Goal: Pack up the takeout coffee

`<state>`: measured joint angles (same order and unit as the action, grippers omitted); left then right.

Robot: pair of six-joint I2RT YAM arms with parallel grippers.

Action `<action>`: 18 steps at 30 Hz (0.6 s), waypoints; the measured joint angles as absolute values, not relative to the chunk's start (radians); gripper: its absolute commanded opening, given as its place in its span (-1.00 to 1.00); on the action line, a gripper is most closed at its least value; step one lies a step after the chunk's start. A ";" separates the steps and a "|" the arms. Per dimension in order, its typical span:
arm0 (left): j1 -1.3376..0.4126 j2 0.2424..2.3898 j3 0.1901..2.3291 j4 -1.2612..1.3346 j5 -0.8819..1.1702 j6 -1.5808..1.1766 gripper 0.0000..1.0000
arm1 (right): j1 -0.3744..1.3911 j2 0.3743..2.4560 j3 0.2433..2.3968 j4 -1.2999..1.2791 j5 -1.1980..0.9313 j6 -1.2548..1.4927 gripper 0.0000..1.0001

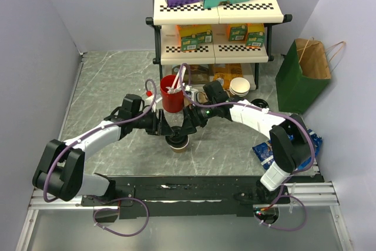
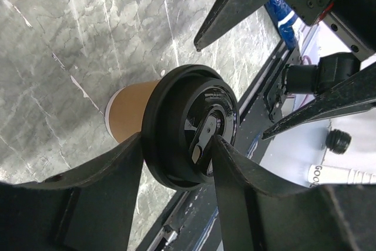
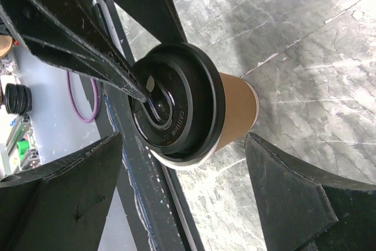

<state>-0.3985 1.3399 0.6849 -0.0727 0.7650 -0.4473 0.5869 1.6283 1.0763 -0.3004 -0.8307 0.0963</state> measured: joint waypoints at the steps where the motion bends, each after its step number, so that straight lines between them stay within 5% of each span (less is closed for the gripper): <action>1: -0.401 1.340 0.685 -0.073 0.762 -0.444 0.11 | 0.587 1.628 1.076 -0.300 -0.831 0.096 0.80; 18: -0.424 1.339 0.691 -0.104 0.754 -0.381 0.14 | 0.594 1.628 1.076 -0.332 -0.807 0.075 0.78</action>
<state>-0.4244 1.3388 0.6907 -0.1036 0.7540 -0.3809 0.5938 1.6283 1.0763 -0.3317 -0.8074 0.0750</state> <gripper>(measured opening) 0.565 0.894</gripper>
